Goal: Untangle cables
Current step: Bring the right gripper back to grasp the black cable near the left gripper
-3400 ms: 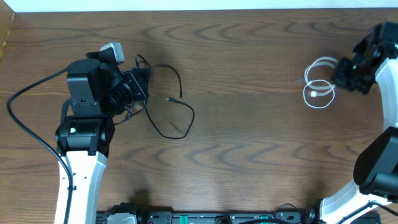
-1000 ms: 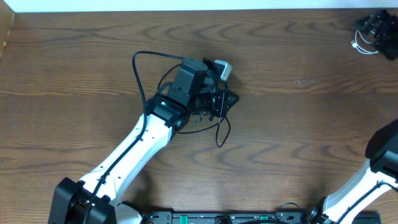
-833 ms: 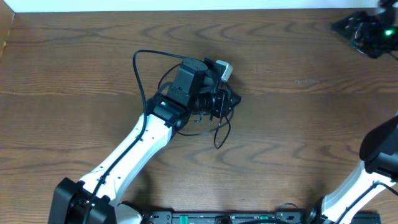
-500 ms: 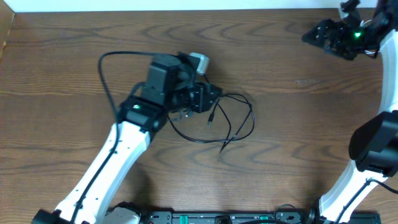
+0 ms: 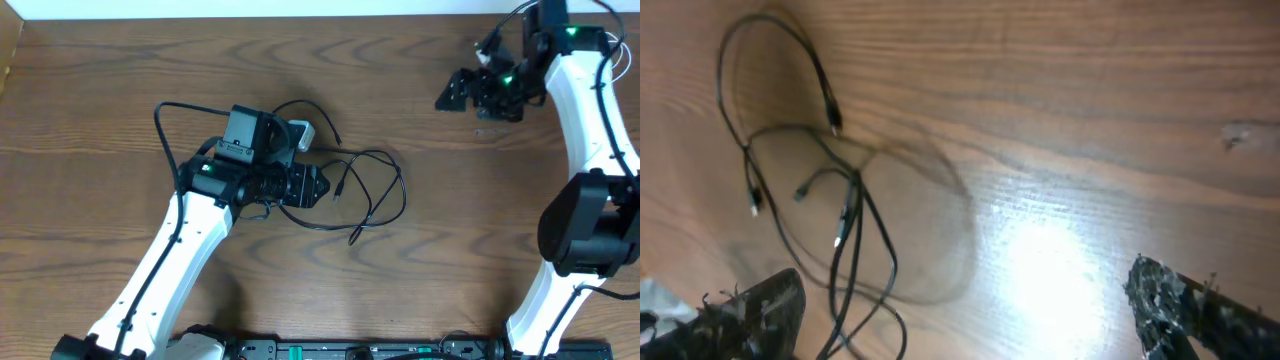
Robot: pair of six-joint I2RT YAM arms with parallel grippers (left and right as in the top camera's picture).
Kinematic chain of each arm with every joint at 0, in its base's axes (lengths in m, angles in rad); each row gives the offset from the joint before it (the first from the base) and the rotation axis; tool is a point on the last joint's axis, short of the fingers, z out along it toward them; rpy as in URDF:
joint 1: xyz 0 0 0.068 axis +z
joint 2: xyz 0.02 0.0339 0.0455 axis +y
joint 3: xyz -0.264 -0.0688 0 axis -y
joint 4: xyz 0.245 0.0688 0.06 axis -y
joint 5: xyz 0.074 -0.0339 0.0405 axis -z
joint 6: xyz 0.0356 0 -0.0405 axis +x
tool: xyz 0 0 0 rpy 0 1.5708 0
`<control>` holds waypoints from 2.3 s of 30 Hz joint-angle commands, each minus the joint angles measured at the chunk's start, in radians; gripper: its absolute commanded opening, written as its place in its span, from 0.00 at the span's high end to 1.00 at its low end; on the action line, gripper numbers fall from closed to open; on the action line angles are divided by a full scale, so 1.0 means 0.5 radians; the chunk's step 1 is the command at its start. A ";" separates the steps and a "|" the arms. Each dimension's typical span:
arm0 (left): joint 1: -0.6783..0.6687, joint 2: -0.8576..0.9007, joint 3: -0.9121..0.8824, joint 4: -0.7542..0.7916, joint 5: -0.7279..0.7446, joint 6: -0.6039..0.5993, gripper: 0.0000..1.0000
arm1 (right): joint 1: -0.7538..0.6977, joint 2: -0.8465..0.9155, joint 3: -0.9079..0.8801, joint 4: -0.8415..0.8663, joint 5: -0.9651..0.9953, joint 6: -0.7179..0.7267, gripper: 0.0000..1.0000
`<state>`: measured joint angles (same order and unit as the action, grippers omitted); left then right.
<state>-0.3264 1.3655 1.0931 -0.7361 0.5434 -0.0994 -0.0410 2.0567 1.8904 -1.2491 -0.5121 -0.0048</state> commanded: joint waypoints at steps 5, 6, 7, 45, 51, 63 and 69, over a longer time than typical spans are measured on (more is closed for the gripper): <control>-0.005 0.260 -0.015 0.098 0.020 -0.181 0.46 | 0.034 0.008 -0.159 0.029 0.026 0.052 0.02; -0.011 0.294 -0.015 0.137 0.113 -0.178 0.46 | 0.037 0.008 -0.163 0.030 0.027 0.051 0.02; -0.022 0.331 -0.015 0.188 0.236 -0.178 0.46 | 0.037 0.008 -0.165 0.029 0.027 0.052 0.02; -0.145 -0.064 0.263 0.610 0.139 -0.243 0.93 | 0.244 0.008 -0.174 0.060 -0.342 -0.301 0.01; -0.127 -0.082 0.262 0.572 0.131 -0.331 0.92 | 0.268 0.008 -0.174 0.072 -0.990 -0.690 0.01; -0.080 -0.079 0.262 0.594 0.131 -0.388 0.93 | 0.621 0.010 -0.536 0.754 -0.324 -0.255 0.06; 0.008 -0.081 0.262 0.594 0.175 -0.436 0.93 | 0.742 0.010 -0.820 1.282 -0.319 -0.064 0.47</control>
<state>-0.3496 1.3251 1.2179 -0.4438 0.6216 -0.2962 0.3061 2.0598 1.5311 -0.6651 -0.6975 -0.1192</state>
